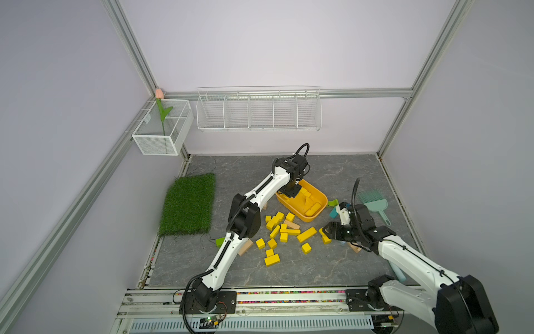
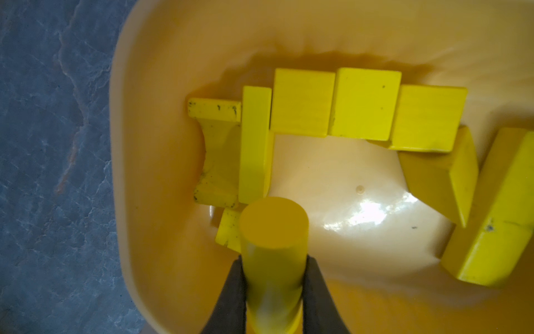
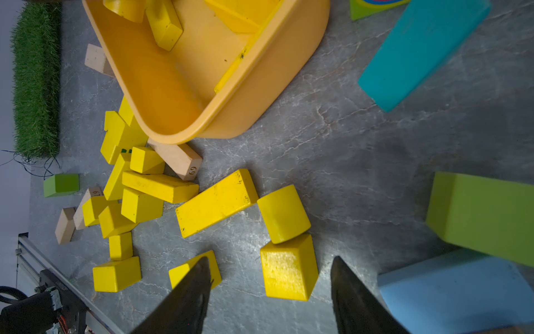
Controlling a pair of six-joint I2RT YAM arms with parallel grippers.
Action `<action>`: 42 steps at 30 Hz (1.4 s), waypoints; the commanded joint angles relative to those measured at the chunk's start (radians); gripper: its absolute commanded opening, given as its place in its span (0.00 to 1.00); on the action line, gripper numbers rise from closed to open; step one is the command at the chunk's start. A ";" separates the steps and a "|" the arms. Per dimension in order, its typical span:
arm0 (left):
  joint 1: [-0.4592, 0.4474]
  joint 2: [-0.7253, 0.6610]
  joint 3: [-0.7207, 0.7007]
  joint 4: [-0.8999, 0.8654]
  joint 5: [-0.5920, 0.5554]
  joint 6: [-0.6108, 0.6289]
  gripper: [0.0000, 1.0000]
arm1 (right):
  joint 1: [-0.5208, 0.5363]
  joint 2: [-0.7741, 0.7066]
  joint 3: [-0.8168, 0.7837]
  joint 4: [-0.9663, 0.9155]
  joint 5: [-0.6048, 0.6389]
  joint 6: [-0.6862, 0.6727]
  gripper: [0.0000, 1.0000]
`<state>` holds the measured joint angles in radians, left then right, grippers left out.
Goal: Pick out the yellow building blocks
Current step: Place the building block in the storage box.
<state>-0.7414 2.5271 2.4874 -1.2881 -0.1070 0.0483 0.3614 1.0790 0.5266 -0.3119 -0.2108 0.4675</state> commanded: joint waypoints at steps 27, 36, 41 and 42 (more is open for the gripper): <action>-0.006 0.062 0.091 0.016 -0.022 0.054 0.43 | -0.023 -0.009 -0.031 0.028 -0.038 0.005 0.67; -0.006 -0.036 0.073 0.004 -0.090 -0.058 0.42 | -0.024 -0.004 -0.025 0.014 -0.027 0.008 0.68; -0.013 -0.254 -0.214 0.095 -0.017 -0.144 0.39 | -0.024 -0.001 -0.022 0.007 -0.019 0.012 0.68; -0.017 -0.318 -0.298 0.133 -0.011 -0.159 0.39 | -0.025 -0.001 -0.022 0.005 -0.019 0.015 0.68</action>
<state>-0.7460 2.3600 2.3016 -1.2034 -0.1486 -0.0395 0.3416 1.0794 0.5110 -0.2970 -0.2325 0.4717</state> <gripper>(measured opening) 0.387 0.680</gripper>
